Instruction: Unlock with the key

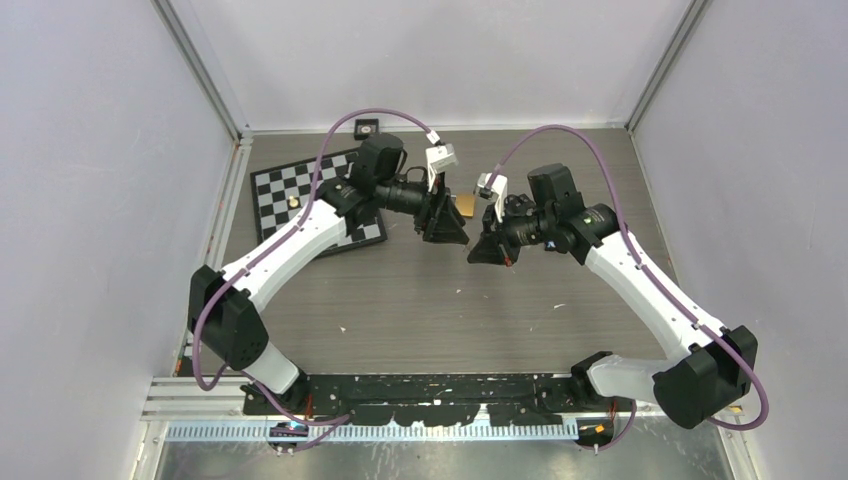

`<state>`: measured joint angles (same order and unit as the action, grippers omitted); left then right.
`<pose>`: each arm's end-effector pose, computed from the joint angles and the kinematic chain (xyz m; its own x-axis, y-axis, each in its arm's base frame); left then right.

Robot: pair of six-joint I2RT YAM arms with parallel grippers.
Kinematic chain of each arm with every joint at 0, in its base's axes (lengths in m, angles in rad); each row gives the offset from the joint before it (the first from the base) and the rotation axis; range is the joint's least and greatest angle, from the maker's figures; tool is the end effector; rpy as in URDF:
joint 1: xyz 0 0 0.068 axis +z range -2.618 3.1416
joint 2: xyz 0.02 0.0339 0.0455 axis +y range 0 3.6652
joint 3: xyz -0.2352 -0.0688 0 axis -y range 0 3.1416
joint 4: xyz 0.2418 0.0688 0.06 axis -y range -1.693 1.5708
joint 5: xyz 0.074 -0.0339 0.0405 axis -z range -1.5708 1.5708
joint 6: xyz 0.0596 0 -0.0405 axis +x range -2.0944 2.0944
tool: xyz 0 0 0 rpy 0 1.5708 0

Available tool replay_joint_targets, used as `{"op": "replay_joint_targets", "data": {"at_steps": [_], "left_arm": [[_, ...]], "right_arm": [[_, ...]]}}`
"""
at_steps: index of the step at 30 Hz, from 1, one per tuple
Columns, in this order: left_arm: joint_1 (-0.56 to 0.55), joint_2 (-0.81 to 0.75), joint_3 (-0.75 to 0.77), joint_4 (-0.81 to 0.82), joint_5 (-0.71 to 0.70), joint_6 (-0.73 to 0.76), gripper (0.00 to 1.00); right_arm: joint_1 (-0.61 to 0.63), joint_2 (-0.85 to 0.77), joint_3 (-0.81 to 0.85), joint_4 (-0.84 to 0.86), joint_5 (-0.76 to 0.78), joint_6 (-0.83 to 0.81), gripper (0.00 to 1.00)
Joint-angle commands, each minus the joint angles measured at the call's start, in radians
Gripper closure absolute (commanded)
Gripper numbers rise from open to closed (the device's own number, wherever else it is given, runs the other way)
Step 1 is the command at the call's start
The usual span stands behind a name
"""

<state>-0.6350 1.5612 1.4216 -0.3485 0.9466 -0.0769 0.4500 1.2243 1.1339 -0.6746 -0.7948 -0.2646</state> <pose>0.2625 -0.2535 0.3234 -0.4474 0.2739 -0.8514 0.8919 0.0666 -0.4472 0.2245 0.1557 0.2925 -0.4010 -0.3971 -0.8255 -0.9046 0.3138 0.2884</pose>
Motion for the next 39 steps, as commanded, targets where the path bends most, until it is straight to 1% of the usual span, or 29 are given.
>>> {"op": "replay_joint_targets", "data": {"at_steps": [1, 6, 12, 16, 21, 28, 34, 39], "left_arm": [[-0.004, 0.004, 0.045, 0.023, 0.025, 0.015, 0.43], [-0.023, 0.028, 0.048, 0.032, 0.062, 0.015, 0.43], [-0.039, 0.072, 0.056, 0.022, 0.077, 0.018, 0.53], [-0.038, 0.09, 0.085, -0.03, 0.079, 0.039, 0.56], [-0.039, 0.094, 0.097, -0.083, 0.066, 0.068, 0.65], [-0.033, 0.086, 0.107, -0.147, 0.051, 0.119, 0.73], [-0.032, 0.089, 0.118, -0.16, 0.055, 0.121, 0.82], [-0.031, 0.095, 0.128, -0.171, 0.058, 0.122, 0.93]], "right_arm": [[0.005, 0.006, 0.01, 0.003, -0.021, -0.02, 0.99], [0.005, 0.012, 0.014, 0.002, -0.03, -0.021, 1.0], [0.004, 0.012, 0.013, -0.004, -0.033, -0.026, 1.0], [0.006, 0.012, 0.011, -0.006, -0.029, -0.029, 0.99], [0.005, 0.016, 0.009, -0.006, -0.027, -0.035, 1.0], [0.005, 0.015, 0.007, -0.008, -0.022, -0.038, 1.0], [0.006, 0.015, 0.007, -0.009, -0.019, -0.039, 0.99], [0.004, 0.013, 0.007, -0.009, -0.016, -0.038, 1.0]]}}
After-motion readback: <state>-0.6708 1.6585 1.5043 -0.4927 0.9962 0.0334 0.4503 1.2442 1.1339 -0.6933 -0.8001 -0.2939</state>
